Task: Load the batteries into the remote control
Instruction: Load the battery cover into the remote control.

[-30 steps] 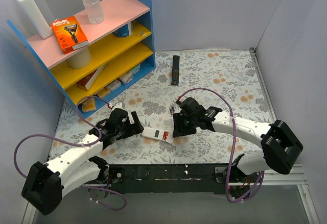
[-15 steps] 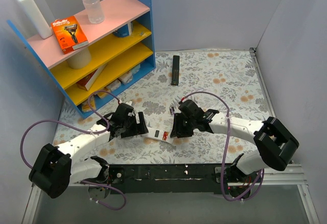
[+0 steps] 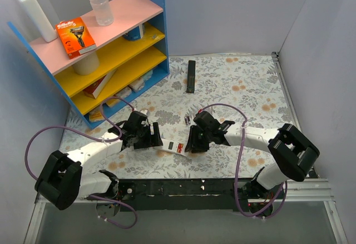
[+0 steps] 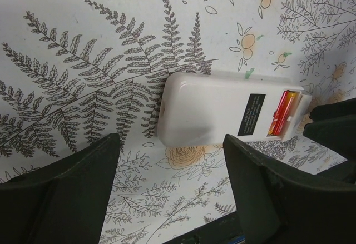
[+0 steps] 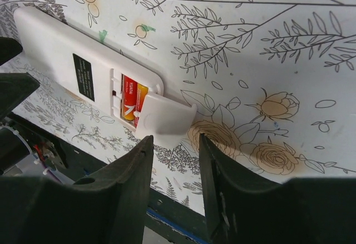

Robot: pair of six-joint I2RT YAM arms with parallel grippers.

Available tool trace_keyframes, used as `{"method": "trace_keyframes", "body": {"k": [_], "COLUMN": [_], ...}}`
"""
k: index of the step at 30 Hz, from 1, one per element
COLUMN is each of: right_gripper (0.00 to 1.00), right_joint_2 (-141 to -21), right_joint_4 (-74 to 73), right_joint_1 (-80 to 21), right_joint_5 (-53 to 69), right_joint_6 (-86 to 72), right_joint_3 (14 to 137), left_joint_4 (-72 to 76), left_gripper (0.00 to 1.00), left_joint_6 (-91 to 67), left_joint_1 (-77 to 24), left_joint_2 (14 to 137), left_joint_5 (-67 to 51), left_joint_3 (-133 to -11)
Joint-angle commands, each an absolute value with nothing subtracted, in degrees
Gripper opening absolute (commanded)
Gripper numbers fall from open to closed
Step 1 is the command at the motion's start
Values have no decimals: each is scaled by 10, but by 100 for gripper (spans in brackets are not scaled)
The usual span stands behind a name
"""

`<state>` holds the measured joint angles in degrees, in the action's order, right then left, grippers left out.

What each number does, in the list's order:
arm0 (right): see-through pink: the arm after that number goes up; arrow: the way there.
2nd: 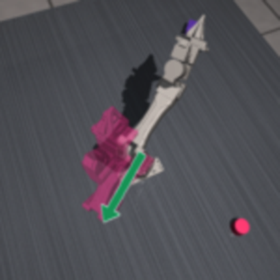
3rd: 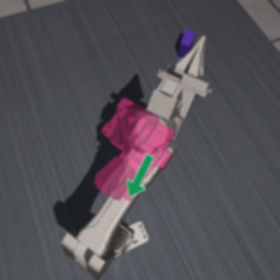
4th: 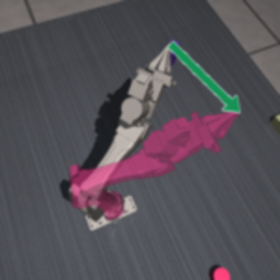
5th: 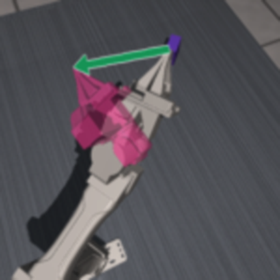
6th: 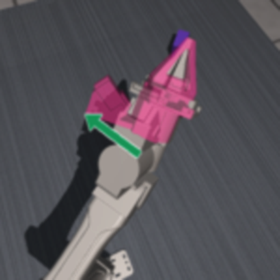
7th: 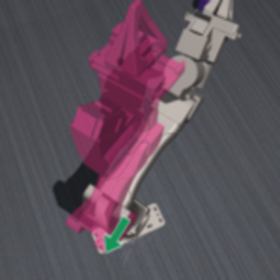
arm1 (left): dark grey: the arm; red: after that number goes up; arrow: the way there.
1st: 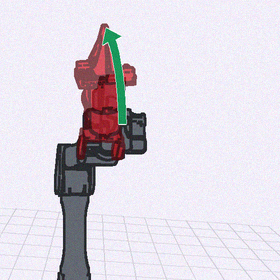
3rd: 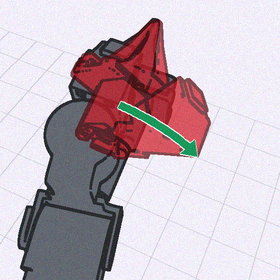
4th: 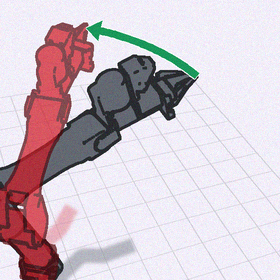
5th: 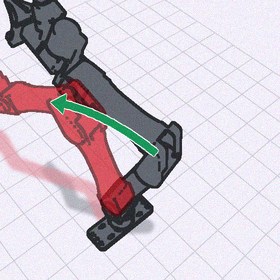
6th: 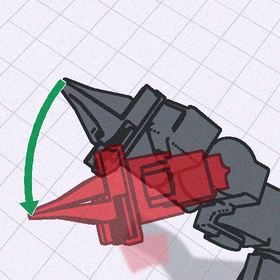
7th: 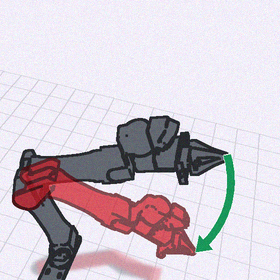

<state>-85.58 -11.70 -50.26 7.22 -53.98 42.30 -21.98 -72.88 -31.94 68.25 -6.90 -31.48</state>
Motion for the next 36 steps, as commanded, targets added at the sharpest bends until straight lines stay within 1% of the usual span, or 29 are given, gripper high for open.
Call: {"method": "trace_keyframes", "body": {"k": [1, 11, 29, 34, 36], "right_gripper": [45, 44, 42, 41, 41], "right_joint_2": [-870, -896, -905, -908, -908], "right_joint_4": [-93, -94, -98, -110, -111], "right_joint_1": [-504, -504, -504, -504, -504], "right_joint_5": [83, 88, 66, 55, 53], "right_joint_6": [-554, -555, -553, -548, -548], "right_joint_3": [426, 435, 453, 465, 469], "left_joint_4": [-213, -211, -196, -195, -193], "left_gripper": [74, 68, 59, 52, 50], "left_joint_6": [-714, -710, -701, -699, -700], "left_joint_1": [-318, -319, -334, -339, -341], "left_joint_2": [683, 692, 722, 731, 732], "left_joint_5": [-82, -91, -92, -98, -99], "left_joint_3": [-336, -335, -327, -328, -327]}}
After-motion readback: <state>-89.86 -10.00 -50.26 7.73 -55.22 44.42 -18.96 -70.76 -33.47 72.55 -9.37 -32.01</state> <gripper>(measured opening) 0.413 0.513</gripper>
